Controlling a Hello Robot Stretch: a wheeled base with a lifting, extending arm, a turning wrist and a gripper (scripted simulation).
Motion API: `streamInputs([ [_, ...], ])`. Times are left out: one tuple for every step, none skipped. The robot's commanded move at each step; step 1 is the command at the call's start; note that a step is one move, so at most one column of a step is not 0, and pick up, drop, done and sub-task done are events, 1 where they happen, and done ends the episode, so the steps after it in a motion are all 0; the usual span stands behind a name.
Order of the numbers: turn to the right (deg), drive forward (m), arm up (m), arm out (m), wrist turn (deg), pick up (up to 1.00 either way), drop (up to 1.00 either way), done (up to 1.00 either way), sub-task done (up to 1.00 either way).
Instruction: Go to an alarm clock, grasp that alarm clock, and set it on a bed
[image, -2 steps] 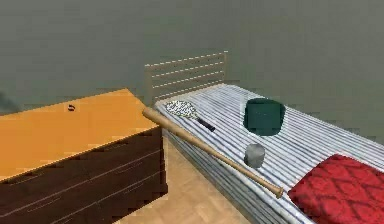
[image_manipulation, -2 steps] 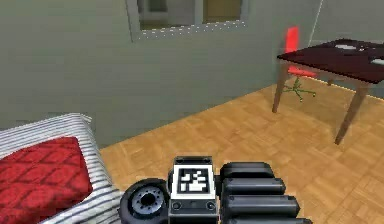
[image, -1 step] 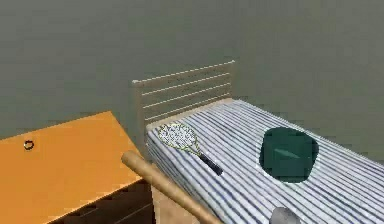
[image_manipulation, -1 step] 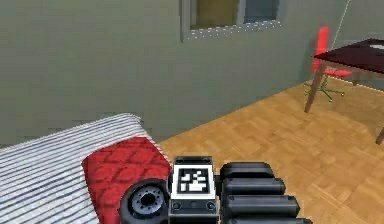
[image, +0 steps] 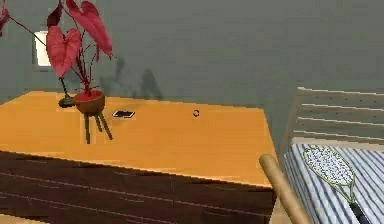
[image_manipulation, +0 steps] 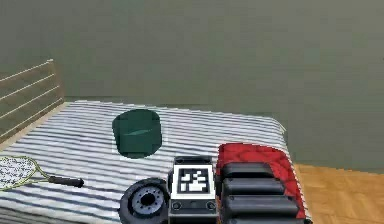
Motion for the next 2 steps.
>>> streamInputs([
  [-45.0,0.0,0.0,0.0,0.0,0.0,0.0,0.0,0.0],
  [-3.0,0.0,0.0,0.0,0.0,0.0,0.0,0.0,0.0],
])
